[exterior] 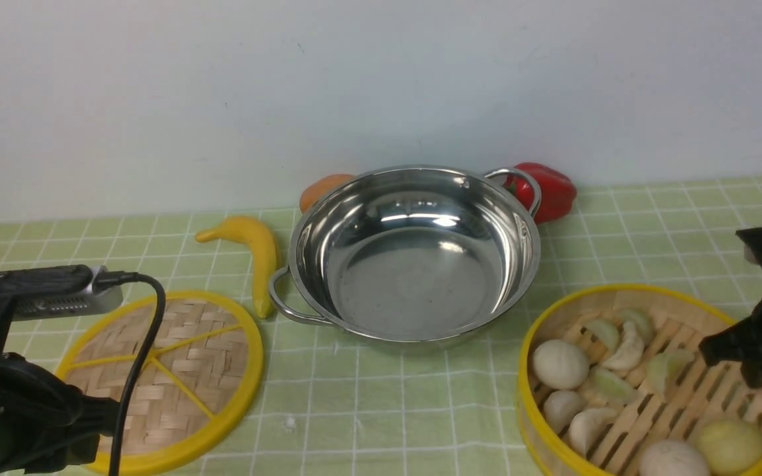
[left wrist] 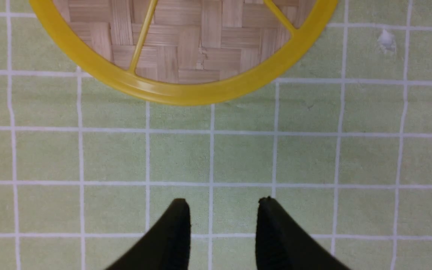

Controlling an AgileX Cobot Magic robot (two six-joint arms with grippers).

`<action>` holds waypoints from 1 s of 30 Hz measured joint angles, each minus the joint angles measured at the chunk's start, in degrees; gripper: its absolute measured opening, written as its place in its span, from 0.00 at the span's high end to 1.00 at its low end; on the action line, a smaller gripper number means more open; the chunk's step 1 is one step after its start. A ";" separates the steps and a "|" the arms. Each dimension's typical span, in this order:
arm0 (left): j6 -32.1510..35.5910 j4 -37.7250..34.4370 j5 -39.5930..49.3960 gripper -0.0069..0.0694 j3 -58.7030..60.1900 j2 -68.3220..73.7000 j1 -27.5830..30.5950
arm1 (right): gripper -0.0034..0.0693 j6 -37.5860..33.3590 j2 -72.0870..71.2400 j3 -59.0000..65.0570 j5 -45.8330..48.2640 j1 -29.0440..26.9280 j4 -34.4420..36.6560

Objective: Place the steamer in the pot on the green tablecloth, and put the lid on the steamer.
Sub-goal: 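Reach for and grasp the rim of the bamboo steamer holding the buns with the right gripper, then place the bamboo steamer basket of food into the steel pot with the right gripper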

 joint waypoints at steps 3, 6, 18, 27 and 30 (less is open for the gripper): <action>0.00 0.00 0.00 0.59 0.00 0.00 0.00 | 0.87 -1.14 -2.51 -4.97 6.47 0.00 -2.83; 0.00 0.00 0.00 0.59 0.00 0.00 0.00 | 0.87 -2.01 -4.36 -10.41 11.20 0.00 -3.69; 0.66 0.00 -0.48 0.59 0.00 0.00 0.00 | 0.87 -7.11 0.62 -44.95 18.24 2.62 13.17; 0.66 0.00 -1.13 0.59 0.00 0.00 0.00 | 0.87 -5.35 21.12 -61.71 22.12 11.94 16.58; 0.66 0.00 -1.13 0.59 0.00 0.00 0.00 | 0.87 -5.09 26.77 -64.92 22.64 12.72 16.97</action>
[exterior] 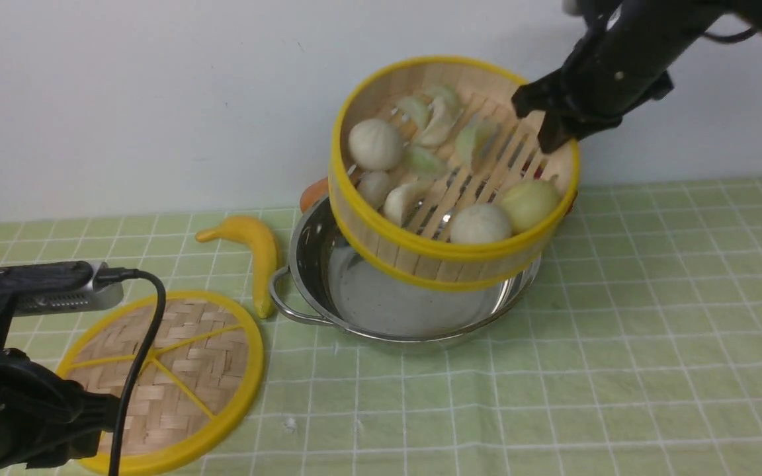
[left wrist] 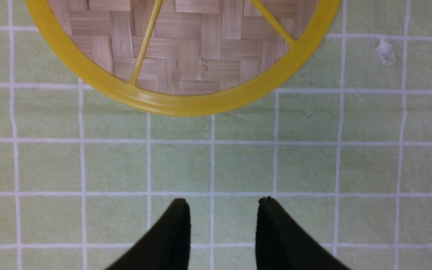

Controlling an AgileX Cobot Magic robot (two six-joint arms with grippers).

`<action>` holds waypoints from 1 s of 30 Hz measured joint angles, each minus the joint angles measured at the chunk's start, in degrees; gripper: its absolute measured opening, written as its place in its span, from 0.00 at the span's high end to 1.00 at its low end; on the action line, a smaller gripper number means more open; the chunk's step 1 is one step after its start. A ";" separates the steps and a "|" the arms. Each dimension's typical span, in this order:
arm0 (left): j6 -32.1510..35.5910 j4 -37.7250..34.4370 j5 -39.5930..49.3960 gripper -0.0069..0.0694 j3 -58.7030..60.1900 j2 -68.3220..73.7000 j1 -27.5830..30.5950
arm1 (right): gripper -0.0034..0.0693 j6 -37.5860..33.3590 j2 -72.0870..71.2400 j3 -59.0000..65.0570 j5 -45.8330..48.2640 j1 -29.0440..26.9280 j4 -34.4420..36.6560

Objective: Place the steamer in the pot on the green tablecloth, and put the lid on the steamer.
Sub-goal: 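Place the bamboo steamer basket of food into the steel pot with the right gripper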

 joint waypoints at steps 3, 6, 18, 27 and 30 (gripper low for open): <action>0.00 0.00 -0.14 0.59 0.00 0.00 0.00 | 0.87 0.07 3.96 -1.89 0.31 0.05 1.37; 0.00 0.00 -0.14 0.59 0.00 0.00 0.00 | 0.87 -0.33 7.71 -3.36 0.25 0.05 2.91; 0.00 0.00 -1.01 0.59 0.00 0.00 0.00 | 0.87 -2.05 13.13 -3.69 -3.31 0.33 3.92; 0.00 0.00 -1.54 0.59 0.00 0.00 0.00 | 0.87 -2.92 14.26 -4.06 -7.92 2.88 3.66; 0.00 0.00 -1.59 0.59 0.00 0.00 0.00 | 0.87 -1.60 15.01 -4.15 -8.27 3.49 1.66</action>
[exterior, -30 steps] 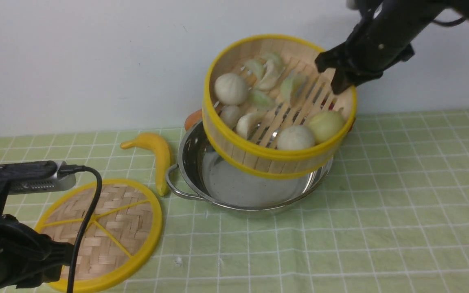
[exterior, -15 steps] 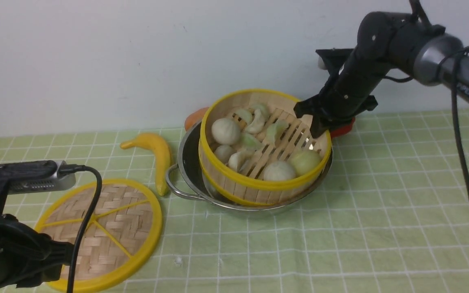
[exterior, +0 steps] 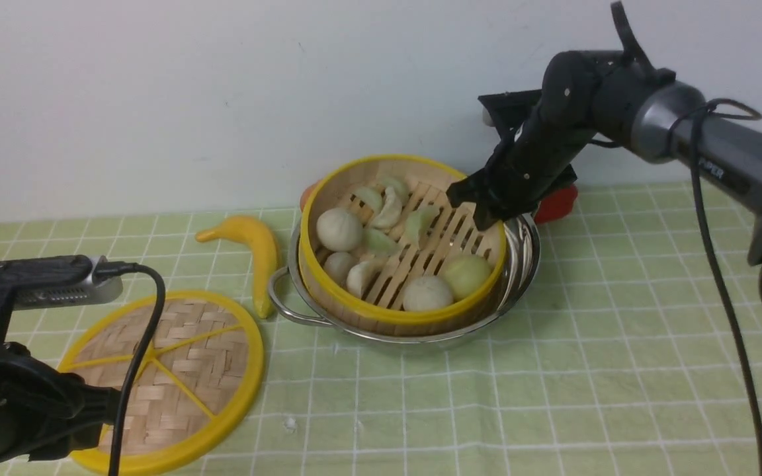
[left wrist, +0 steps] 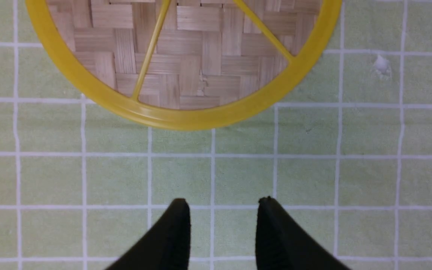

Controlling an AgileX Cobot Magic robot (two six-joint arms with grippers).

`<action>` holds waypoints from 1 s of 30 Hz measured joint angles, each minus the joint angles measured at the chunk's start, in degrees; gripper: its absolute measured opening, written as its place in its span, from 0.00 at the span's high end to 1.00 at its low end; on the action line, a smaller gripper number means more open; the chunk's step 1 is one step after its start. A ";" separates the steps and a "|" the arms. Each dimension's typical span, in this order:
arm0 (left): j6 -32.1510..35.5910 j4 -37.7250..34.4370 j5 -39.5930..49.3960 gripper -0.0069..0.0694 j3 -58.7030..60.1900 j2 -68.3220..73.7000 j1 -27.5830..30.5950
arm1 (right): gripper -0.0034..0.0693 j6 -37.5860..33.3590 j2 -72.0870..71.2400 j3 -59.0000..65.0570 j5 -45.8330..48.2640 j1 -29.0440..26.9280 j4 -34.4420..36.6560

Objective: Place the steamer in the pot on the green tablecloth, and put the lid on the steamer.
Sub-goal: 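Place the bamboo steamer basket of food into the steel pot with the right gripper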

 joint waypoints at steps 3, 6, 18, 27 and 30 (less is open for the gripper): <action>0.00 0.00 0.00 0.59 0.00 0.00 0.00 | 0.87 2.73 1.07 -0.02 0.44 0.20 -3.07; 0.00 0.00 -0.02 0.59 0.00 0.00 0.00 | 0.87 4.34 1.41 -0.18 0.69 0.26 -4.05; 0.00 0.00 -0.02 0.59 0.00 0.00 0.00 | 0.84 4.93 1.47 -0.20 2.19 0.55 -4.39; -0.41 0.00 -2.11 0.59 0.00 0.00 0.00 | 0.52 5.80 -0.19 -0.97 5.71 0.55 -3.84; -0.41 0.00 -3.86 0.59 0.00 0.13 0.00 | 0.41 5.80 -1.49 -4.10 7.57 0.55 -3.80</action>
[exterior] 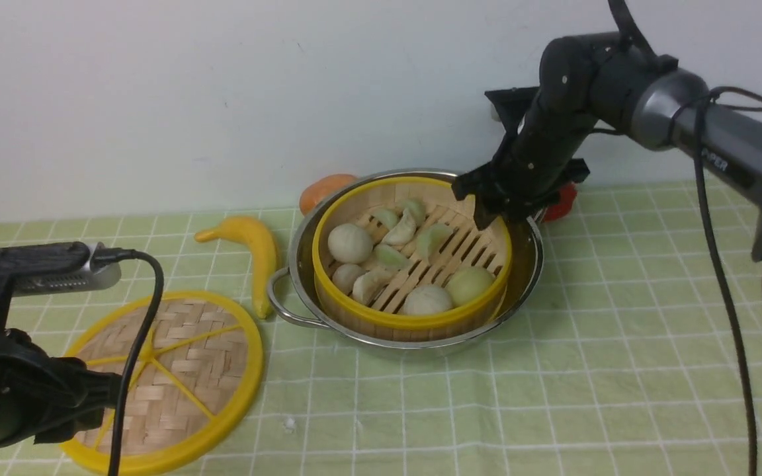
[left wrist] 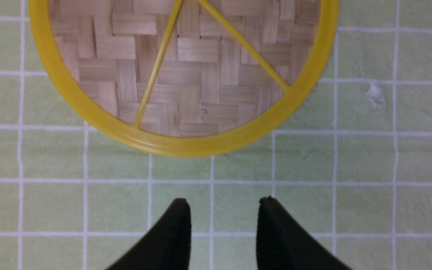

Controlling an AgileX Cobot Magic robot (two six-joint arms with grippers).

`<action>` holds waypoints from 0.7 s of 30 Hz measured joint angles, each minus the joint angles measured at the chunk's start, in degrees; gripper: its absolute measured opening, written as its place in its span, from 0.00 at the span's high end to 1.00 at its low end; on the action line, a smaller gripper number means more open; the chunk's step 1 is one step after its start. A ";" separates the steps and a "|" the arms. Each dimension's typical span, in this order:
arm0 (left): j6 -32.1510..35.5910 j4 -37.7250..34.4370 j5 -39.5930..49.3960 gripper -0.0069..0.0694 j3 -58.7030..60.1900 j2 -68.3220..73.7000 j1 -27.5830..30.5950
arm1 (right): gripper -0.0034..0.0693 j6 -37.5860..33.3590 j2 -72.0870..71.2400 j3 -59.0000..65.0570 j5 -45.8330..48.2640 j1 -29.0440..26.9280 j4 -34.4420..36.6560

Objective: Place the steamer in the pot on the green tablecloth, and put the lid on the steamer.
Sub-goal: 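Place the bamboo steamer basket of food into the steel pot with the right gripper, then grasp the bamboo steamer lid lying on the table by its centre knob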

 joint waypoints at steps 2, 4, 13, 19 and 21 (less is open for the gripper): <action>-0.40 0.00 -1.76 0.59 0.00 0.56 0.00 | 0.34 0.00 -1.13 -4.17 0.37 0.00 -1.54; -0.95 0.00 -3.16 0.59 0.00 1.58 0.00 | 0.31 0.00 -2.38 -7.07 0.28 0.00 -4.04; -2.94 0.00 -9.82 0.59 -4.98 13.97 0.00 | 0.29 -0.49 -11.54 -6.25 0.50 -0.64 -9.55; -3.04 0.00 -10.20 0.59 -12.17 23.34 0.00 | 0.29 -2.92 -22.67 3.50 0.41 -0.82 -9.16; -3.04 0.00 -10.09 0.59 -15.00 26.15 0.00 | 0.30 -3.73 -27.46 8.71 0.41 -0.82 -8.62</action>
